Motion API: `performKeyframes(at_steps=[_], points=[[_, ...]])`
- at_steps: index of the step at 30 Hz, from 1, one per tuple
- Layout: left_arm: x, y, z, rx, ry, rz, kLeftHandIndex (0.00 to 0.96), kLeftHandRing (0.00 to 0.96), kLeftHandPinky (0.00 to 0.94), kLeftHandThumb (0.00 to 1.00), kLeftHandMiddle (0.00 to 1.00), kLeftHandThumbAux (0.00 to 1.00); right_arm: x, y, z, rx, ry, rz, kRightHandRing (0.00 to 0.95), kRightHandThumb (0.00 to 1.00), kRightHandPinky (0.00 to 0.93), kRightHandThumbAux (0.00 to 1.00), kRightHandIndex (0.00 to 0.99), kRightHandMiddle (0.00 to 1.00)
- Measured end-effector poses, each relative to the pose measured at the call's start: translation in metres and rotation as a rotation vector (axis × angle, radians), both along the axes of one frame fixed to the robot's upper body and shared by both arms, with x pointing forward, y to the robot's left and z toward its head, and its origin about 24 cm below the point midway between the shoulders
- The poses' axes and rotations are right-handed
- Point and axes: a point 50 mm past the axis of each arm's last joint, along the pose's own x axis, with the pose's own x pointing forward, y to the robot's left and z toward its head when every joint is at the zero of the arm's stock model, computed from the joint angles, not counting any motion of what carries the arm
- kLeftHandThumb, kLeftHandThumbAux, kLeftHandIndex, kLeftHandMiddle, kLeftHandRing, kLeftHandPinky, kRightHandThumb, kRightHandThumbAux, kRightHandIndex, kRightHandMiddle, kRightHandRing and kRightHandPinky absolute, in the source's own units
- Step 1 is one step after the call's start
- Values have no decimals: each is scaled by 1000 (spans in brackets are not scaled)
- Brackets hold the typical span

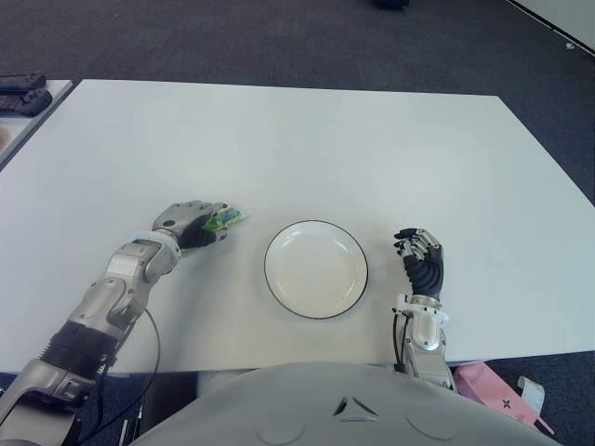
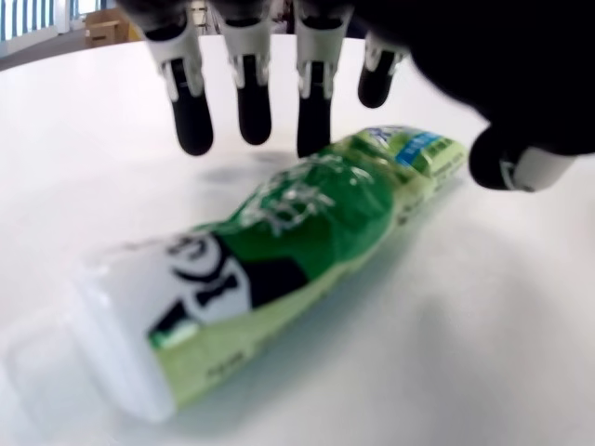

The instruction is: Put the toothpaste on the table into the plate.

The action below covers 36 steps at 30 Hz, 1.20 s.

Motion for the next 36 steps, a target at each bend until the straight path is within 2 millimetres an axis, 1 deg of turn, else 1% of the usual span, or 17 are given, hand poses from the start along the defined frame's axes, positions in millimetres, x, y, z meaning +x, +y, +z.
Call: performKeyframes(at_steps=[5, 11, 17, 26, 32, 36], points=[[1, -2, -6, -19, -33, 30, 55, 155, 224, 532, 149, 245, 0, -1, 0, -3, 1, -1, 513, 714, 523, 729, 427, 496], [2, -3, -13, -21, -71, 43, 38, 143, 217, 519, 133, 234, -1, -1, 1, -5, 1, -2, 513, 714, 521, 730, 427, 498], [-1, -3, -23, -32, -95, 64, 27, 137, 205, 529, 135, 231, -2, -2, 1, -6, 1, -1, 514, 713, 526, 730, 427, 500], [-3, -5, -27, -33, -104, 75, 19, 143, 204, 571, 146, 238, -2, -3, 1, -13, 4, 4, 519, 713, 533, 730, 428, 499], [-4, -6, -29, -6, -99, 75, 2, 125, 179, 556, 129, 230, -3, -3, 1, -14, 4, 4, 521, 711, 531, 730, 427, 496], [-6, -8, -30, 22, -96, 68, 0, 129, 200, 565, 127, 233, -3, -3, 1, -14, 5, 4, 518, 711, 532, 730, 427, 495]])
